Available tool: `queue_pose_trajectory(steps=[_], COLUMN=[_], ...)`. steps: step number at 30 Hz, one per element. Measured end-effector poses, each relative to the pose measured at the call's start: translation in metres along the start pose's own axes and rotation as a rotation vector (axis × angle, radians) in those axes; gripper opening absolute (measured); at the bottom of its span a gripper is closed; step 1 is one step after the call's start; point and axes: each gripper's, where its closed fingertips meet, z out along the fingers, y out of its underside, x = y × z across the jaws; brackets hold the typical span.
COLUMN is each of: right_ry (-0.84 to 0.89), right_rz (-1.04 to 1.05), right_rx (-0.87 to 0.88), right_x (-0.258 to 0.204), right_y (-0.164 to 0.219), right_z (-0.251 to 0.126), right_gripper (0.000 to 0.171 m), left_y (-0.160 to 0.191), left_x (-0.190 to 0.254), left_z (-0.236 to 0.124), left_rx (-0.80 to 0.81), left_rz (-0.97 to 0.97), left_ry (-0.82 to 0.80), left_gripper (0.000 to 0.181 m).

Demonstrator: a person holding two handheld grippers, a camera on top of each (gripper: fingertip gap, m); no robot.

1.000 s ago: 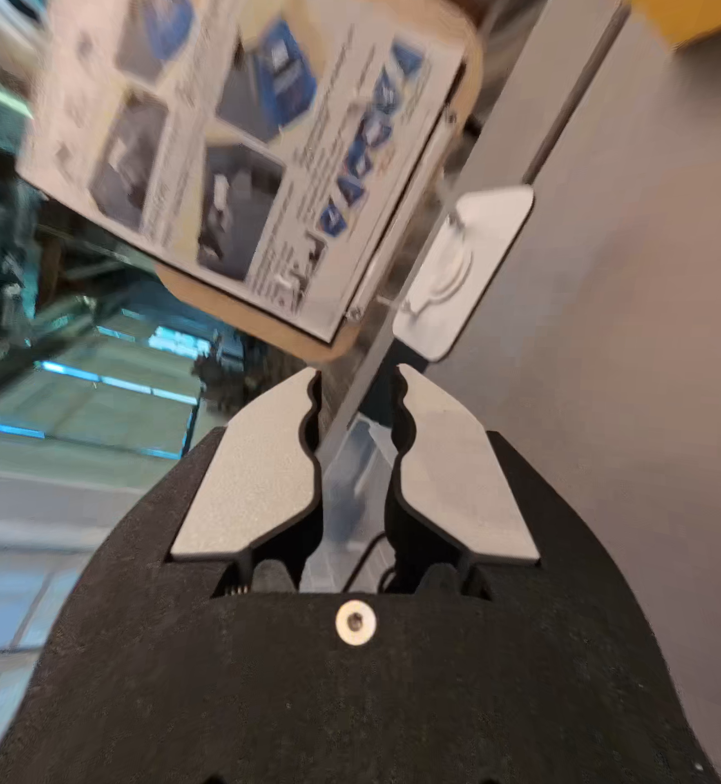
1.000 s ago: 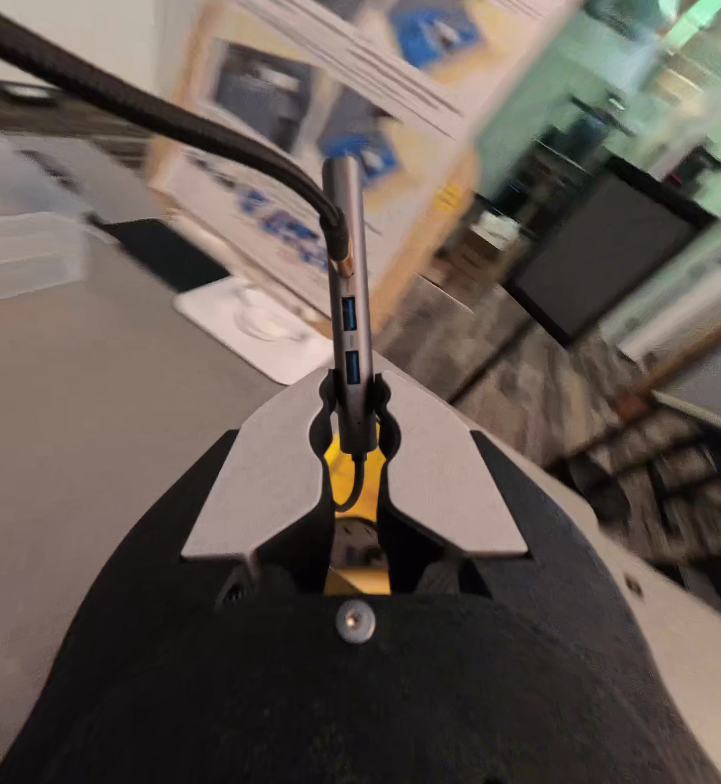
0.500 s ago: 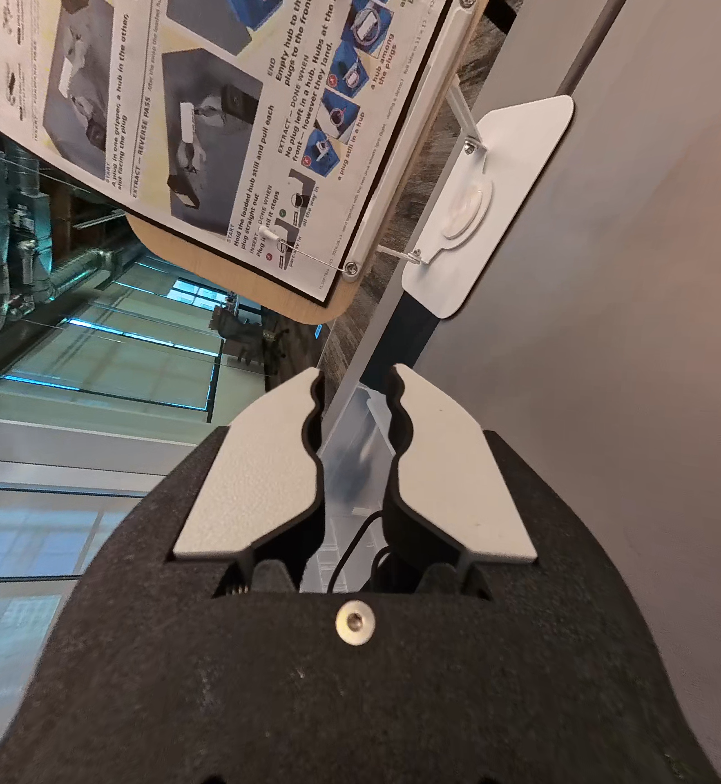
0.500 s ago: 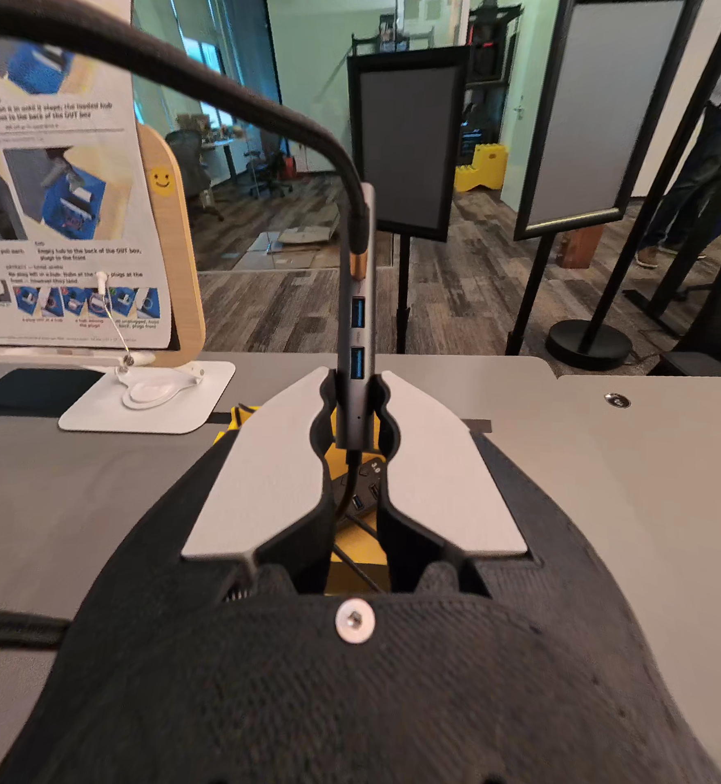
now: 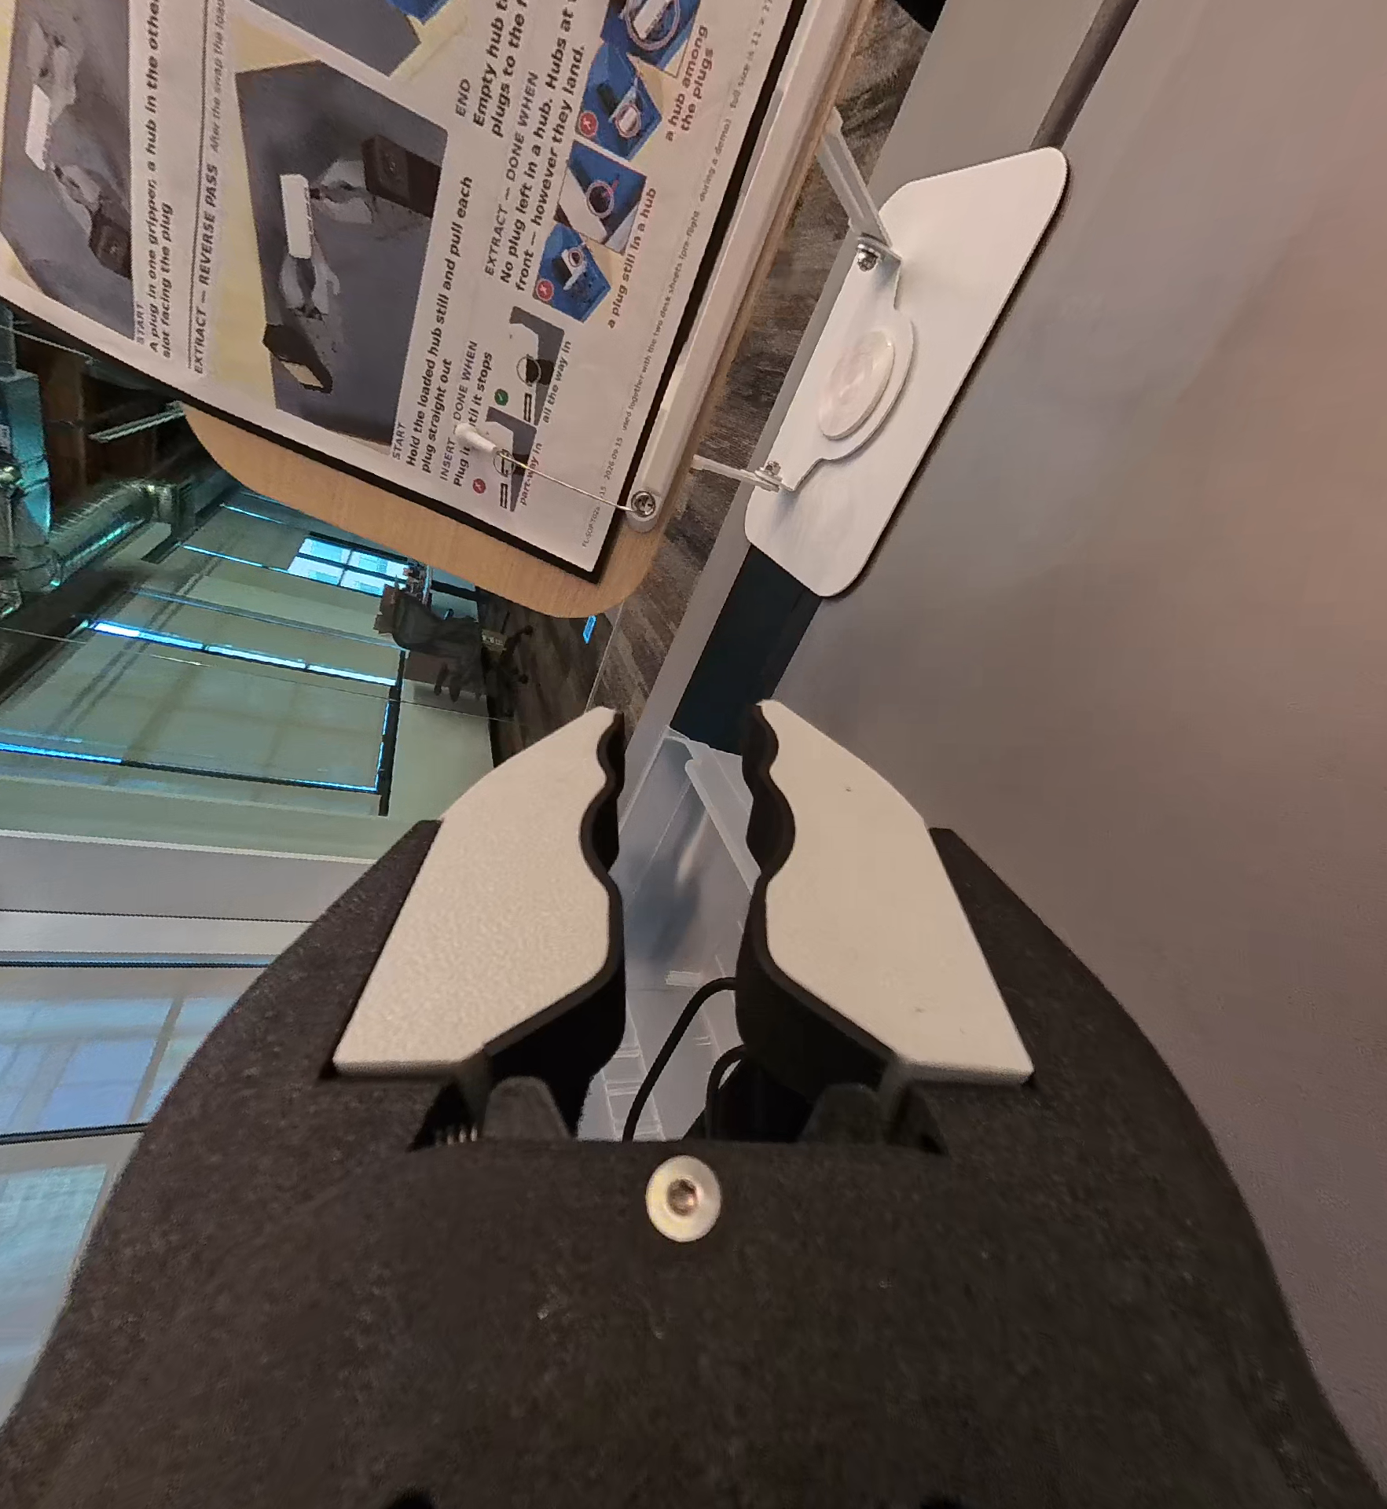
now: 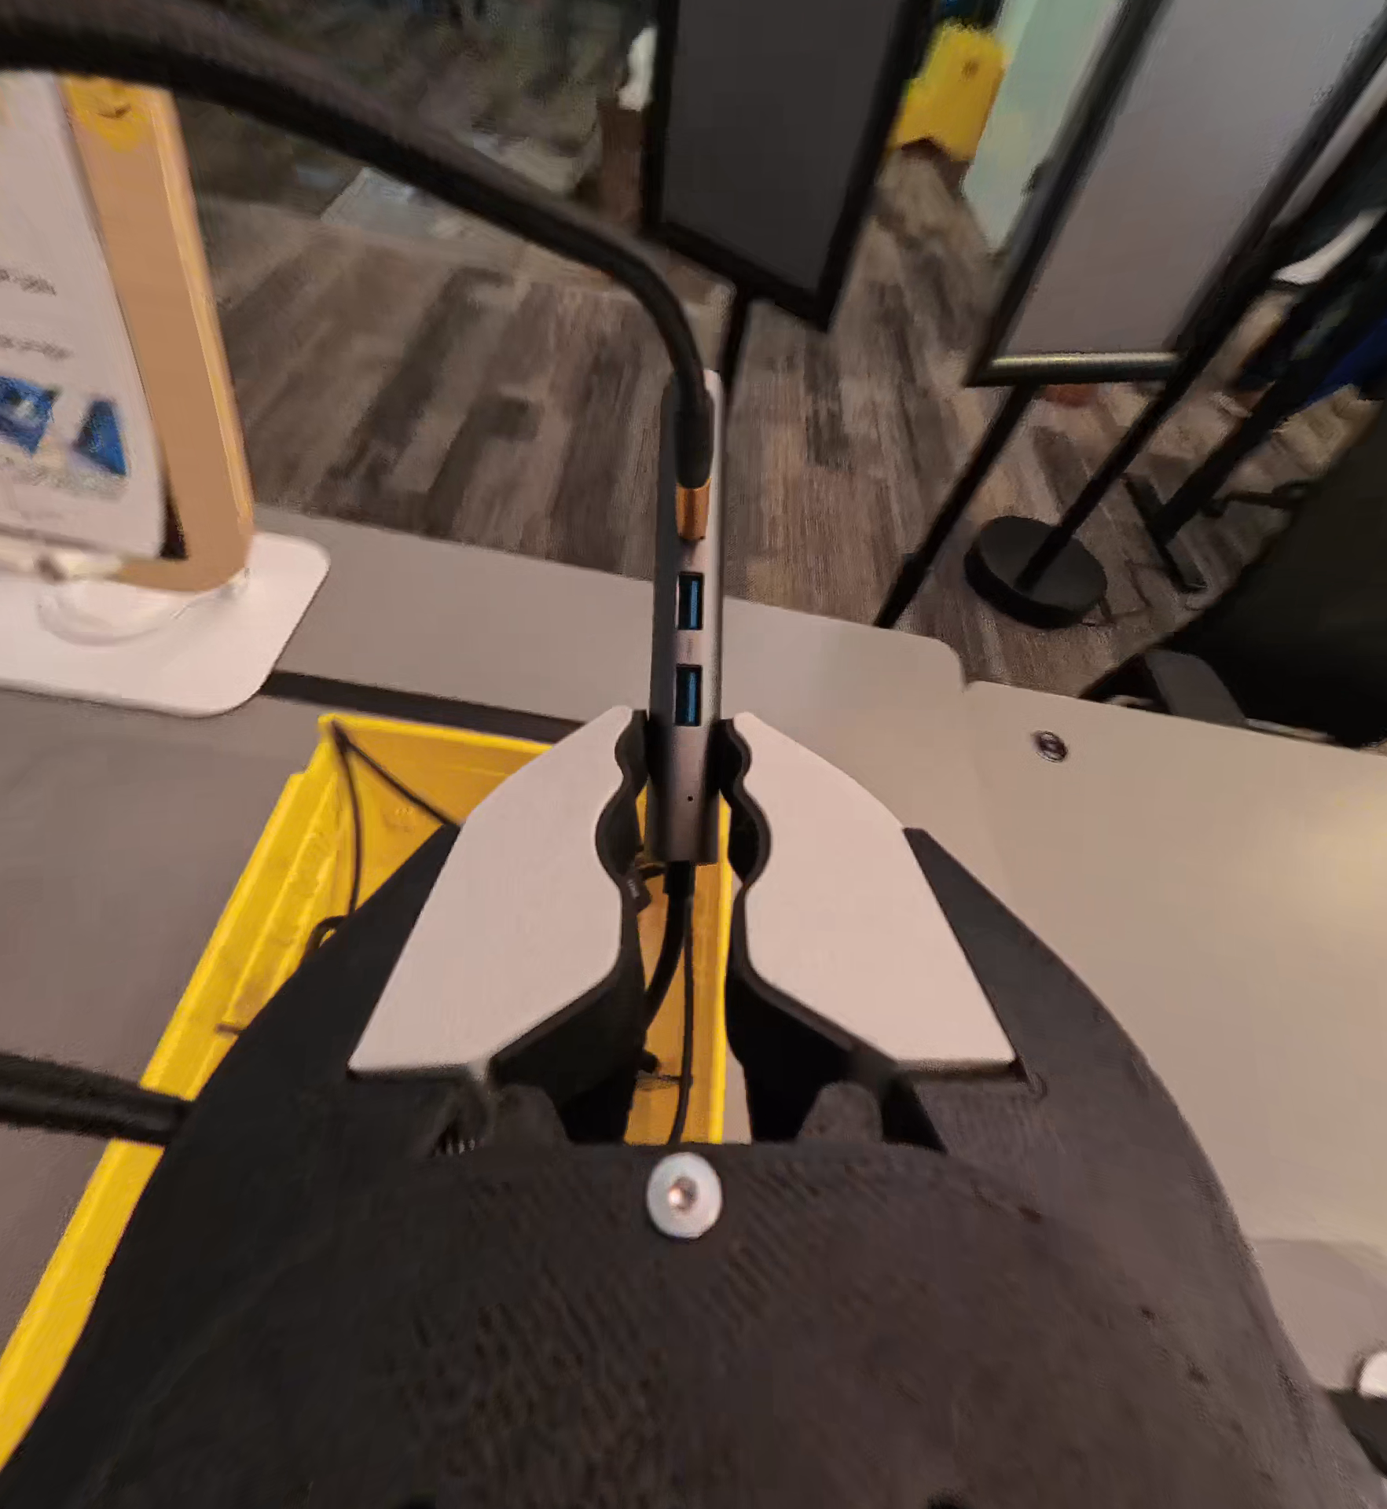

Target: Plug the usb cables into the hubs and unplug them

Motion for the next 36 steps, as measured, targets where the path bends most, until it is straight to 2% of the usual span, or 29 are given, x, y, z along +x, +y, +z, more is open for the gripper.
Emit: queue_pose_trajectory(steps=[3, 5, 7, 9, 11, 15, 18, 24, 29, 36], right_ry=[-0.179, -0.362, -0.520, -0.557, -0.543, -0.658, -0.759, -0.641, -0.614, -0.579], right_rz=[-0.062, -0.239, -0.466, -0.628, -0.690, -0.666, -0.649, -0.525, -0.332, -0.396], right_rx=[-0.118, -0.153, -0.226, -0.322, -0.429, -0.491, -0.604, -0.847, -0.877, -0.774], right_x=[-0.030, -0.062, -0.090, -0.096, -0.091, -0.093, -0.095, -0.074, -0.073, -0.057], right_y=[-0.007, -0.004, 0.019, 0.048, 0.070, 0.091, 0.119, 0.163, 0.172, 0.162], right_z=[0.013, 0.018, 0.020, 0.028, 0.039, 0.046, 0.045, 0.067, 0.081, 0.080], right_gripper=[0.018, 0.018, 0.018, 0.018, 0.018, 0.018, 0.018, 0.019, 0.021, 0.039], left_y=[0.001, 0.000, 0.000, -0.001, -0.002, -0.005, -0.005, -0.004, -0.004, -0.001], left_x=[0.002, 0.002, 0.003, 0.004, 0.005, 0.010, 0.013, 0.021, 0.025, 0.020], left_z=[0.002, 0.002, 0.002, 0.001, 0.000, -0.001, -0.001, 0.002, 0.001, 0.001], left_rx=[-0.003, -0.002, -0.002, 0.001, 0.006, 0.013, 0.010, -0.006, -0.010, -0.016], left_rz=[0.005, 0.018, 0.025, 0.036, 0.047, 0.073, 0.091, 0.109, 0.127, 0.114], left_ry=[0.010, 0.006, 0.009, 0.010, 0.011, 0.018, 0.023, 0.050, 0.060, 0.060], left_gripper=[0.027, 0.026, 0.026, 0.026, 0.026, 0.025, 0.024, 0.024, 0.024, 0.024])
